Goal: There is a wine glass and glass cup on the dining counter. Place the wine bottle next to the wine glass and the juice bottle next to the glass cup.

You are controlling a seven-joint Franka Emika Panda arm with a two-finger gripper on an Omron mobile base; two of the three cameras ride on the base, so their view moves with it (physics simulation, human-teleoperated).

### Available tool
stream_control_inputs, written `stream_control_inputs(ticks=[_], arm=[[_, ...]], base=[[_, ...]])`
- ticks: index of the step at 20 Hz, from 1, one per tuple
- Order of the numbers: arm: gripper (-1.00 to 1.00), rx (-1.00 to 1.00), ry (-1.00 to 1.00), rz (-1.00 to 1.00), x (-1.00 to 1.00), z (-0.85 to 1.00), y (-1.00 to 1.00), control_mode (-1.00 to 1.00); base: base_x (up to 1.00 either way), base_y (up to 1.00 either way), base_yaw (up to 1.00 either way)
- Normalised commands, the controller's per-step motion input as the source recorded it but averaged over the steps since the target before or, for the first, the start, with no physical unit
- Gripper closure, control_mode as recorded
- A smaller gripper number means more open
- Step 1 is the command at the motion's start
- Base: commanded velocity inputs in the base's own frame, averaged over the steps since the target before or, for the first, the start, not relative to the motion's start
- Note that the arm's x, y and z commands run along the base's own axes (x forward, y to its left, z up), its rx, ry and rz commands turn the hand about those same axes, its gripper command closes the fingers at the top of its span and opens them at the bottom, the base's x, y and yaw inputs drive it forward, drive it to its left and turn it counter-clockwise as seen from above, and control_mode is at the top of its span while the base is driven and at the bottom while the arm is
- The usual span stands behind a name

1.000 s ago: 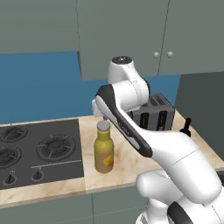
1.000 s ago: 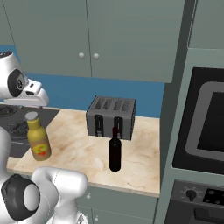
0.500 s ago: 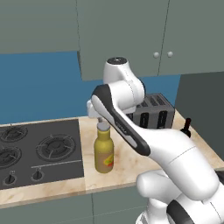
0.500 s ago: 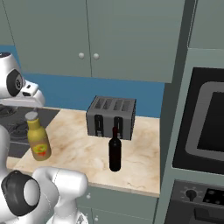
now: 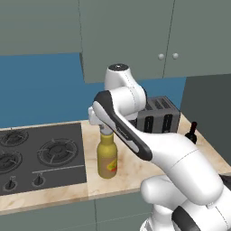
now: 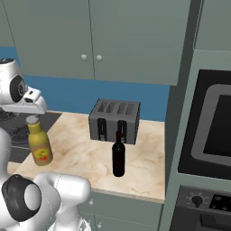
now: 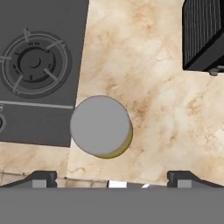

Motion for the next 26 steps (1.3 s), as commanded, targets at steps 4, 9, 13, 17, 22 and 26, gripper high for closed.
stream_control_inputs(ticks=[4, 9, 13, 17, 22, 26], arm=[[-1.00, 0.00, 0.00, 0.00, 0.14, -0.21, 0.01, -1.00], [-1.00, 0.02, 0.00, 0.00, 0.06, -0.16, 0.03, -1.00], [-1.00, 0.01, 0.00, 0.00, 0.07, -0.15, 0.07, -1.00], [-1.00, 0.01, 0.00, 0.00, 0.04, -0.12, 0.08, -1.00], [-1.00, 0.00, 0.00, 0.01, 0.06, -0.06, 0.06, -1.00], [-1.00, 0.00, 0.00, 0.01, 0.04, -0.02, 0.01, -1.00]], base=[[0.00, 0.00, 0.00], [0.00, 0.00, 0.00], [0.00, 0.00, 0.00], [0.00, 0.00, 0.00], [0.00, 0.00, 0.00], [0.00, 0.00, 0.00]])
